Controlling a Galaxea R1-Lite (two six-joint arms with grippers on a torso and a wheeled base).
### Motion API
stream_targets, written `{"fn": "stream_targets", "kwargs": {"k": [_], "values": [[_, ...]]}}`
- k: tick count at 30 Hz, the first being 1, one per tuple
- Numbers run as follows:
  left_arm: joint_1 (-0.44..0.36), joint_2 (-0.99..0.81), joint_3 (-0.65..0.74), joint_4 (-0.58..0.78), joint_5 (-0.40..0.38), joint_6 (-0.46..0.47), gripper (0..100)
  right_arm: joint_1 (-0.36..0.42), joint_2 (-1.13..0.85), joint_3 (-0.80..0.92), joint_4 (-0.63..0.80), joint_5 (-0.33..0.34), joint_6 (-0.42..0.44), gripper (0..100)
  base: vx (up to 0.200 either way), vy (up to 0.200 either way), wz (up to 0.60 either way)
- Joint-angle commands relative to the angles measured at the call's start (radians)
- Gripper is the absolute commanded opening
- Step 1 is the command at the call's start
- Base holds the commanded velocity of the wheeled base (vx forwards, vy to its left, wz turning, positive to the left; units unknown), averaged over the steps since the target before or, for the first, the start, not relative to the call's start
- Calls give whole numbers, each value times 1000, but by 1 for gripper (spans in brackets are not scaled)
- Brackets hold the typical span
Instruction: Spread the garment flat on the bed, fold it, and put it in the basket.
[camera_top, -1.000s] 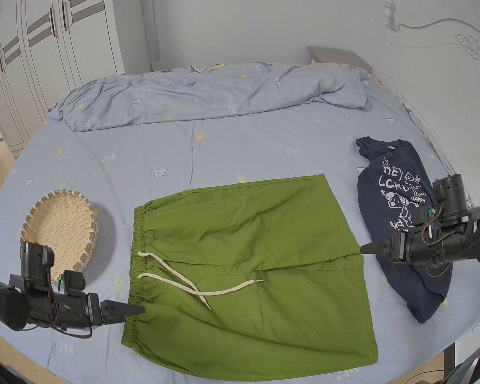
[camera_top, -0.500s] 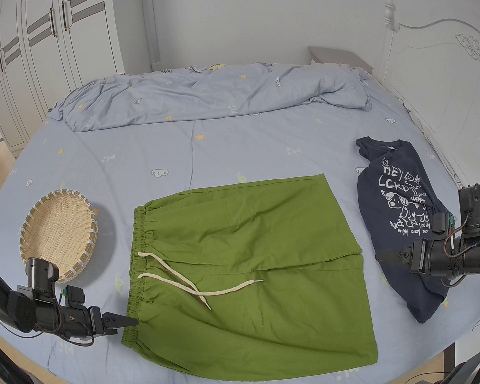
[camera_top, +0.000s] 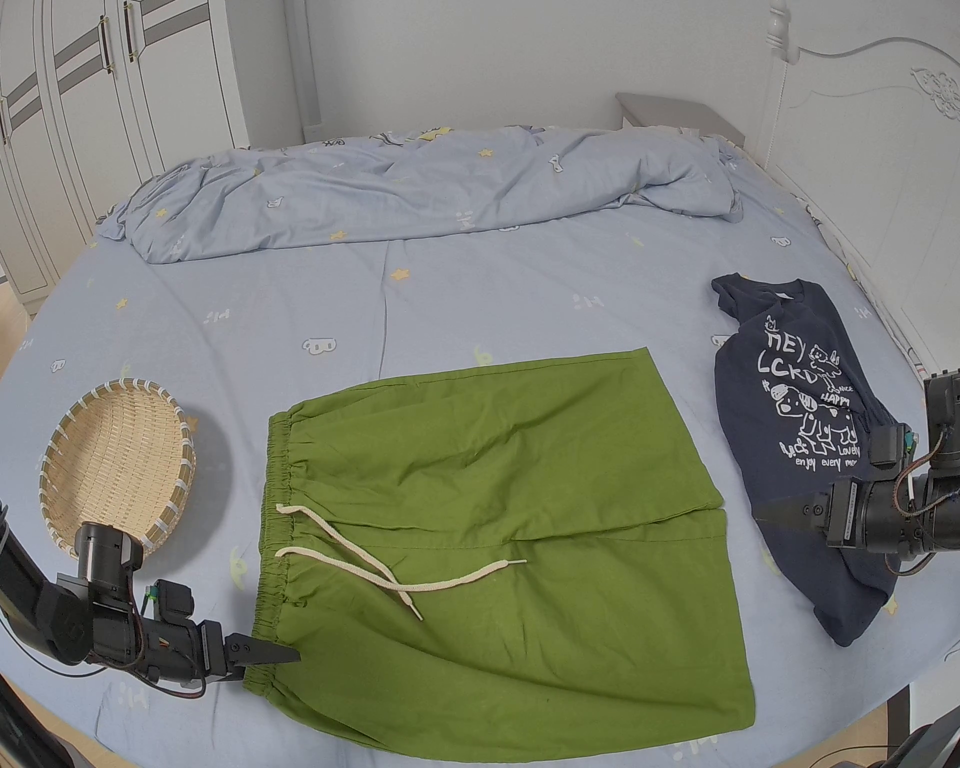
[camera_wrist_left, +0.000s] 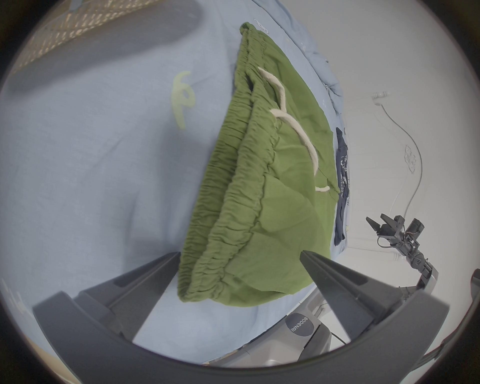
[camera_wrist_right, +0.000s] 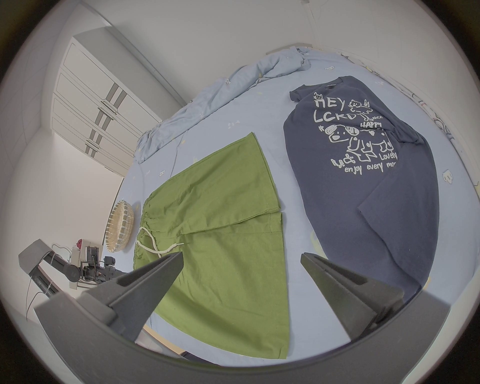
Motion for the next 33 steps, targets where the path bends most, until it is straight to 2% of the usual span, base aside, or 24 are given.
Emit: {"fn": "stream_targets", "kwargs": {"k": [1, 13, 19, 20, 33], "values": [[-9, 19, -2, -1, -20, -1, 100, -2, 5, 5, -4, -1, 2, 100, 0, 0, 0], [-9, 50, -17, -2, -32, -6, 100, -6, 2, 19, -24, -1, 2, 100, 0, 0, 0], [23, 36, -16, -2, -34, -8, 100, -6, 5, 19, -24, 1, 2, 100, 0, 0, 0], [33, 33, -16, -1, -34, -8, 0, -6, 5, 19, -24, 1, 2, 100, 0, 0, 0], [42, -53, 30, -1, -35, -8, 0, -10, 1, 20, -22, -1, 2, 100, 0, 0, 0]]}}
